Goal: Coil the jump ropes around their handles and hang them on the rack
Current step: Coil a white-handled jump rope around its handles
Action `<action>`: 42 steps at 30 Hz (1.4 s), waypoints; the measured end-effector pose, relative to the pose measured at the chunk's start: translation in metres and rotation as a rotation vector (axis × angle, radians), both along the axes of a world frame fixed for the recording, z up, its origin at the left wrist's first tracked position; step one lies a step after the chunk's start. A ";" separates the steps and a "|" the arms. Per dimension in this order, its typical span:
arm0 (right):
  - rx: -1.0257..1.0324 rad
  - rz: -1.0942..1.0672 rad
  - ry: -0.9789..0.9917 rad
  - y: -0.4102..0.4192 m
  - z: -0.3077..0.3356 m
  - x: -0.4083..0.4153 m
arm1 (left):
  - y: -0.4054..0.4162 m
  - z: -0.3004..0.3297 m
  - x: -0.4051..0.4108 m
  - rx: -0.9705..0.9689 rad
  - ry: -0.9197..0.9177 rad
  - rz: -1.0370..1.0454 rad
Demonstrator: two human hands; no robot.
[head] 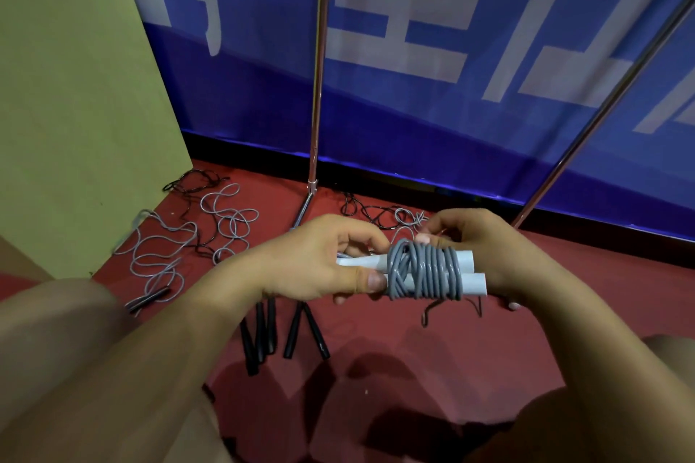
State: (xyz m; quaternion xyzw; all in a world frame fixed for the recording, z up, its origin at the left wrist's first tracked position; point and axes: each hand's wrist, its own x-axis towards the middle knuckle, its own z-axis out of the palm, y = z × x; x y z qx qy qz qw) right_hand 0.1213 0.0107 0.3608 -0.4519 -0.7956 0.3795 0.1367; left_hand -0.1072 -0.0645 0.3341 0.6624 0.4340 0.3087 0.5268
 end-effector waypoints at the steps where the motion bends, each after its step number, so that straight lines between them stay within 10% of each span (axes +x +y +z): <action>1: 0.019 0.024 0.006 0.000 0.001 0.001 | 0.000 0.000 -0.001 0.003 -0.022 0.026; 14: 0.075 -0.031 -0.105 -0.008 -0.006 -0.014 | 0.009 -0.005 0.004 0.003 -0.142 0.432; 24: 0.185 0.137 -0.379 -0.021 -0.013 -0.021 | 0.018 -0.029 0.011 0.099 0.143 0.697; 42: -0.026 -0.115 0.142 -0.025 -0.016 -0.022 | 0.025 -0.028 -0.004 0.260 0.567 0.843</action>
